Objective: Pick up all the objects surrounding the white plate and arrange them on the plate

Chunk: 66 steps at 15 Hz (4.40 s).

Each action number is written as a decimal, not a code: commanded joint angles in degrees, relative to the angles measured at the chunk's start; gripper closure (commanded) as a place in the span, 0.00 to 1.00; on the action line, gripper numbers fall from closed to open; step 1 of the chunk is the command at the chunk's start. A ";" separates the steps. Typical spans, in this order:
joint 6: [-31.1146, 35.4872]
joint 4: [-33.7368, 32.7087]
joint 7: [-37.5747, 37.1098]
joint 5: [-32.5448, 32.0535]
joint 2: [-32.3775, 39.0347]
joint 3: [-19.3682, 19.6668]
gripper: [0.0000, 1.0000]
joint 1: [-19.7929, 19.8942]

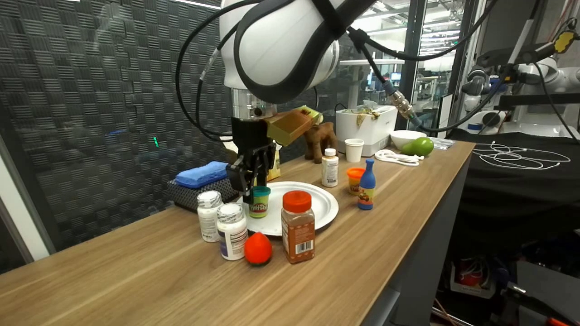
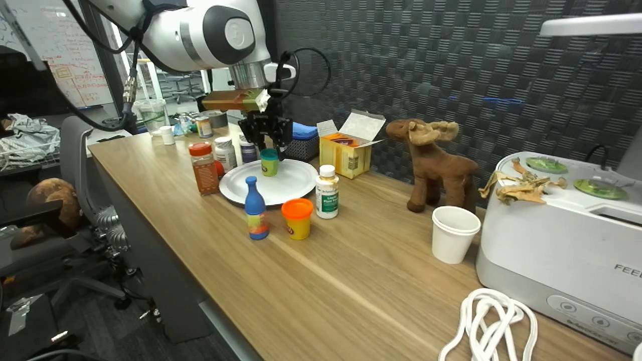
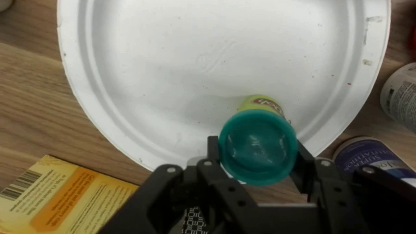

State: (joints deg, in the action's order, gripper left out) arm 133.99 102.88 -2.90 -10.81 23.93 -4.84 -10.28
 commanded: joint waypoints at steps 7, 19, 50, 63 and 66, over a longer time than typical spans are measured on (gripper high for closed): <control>0.13 3.05 -1.58 -0.14 -3.81 0.58 0.00 -0.12; -8.83 -4.46 -7.12 3.06 -6.95 6.11 0.00 6.33; -18.60 -2.70 -8.14 9.95 -5.62 8.34 0.72 11.99; -16.38 -3.38 -11.13 4.42 -8.66 5.94 0.86 6.42; -13.92 -4.26 -10.24 5.21 -7.65 4.71 0.86 5.56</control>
State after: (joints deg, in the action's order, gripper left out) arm 117.86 99.39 -13.04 -5.22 16.37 0.72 -3.98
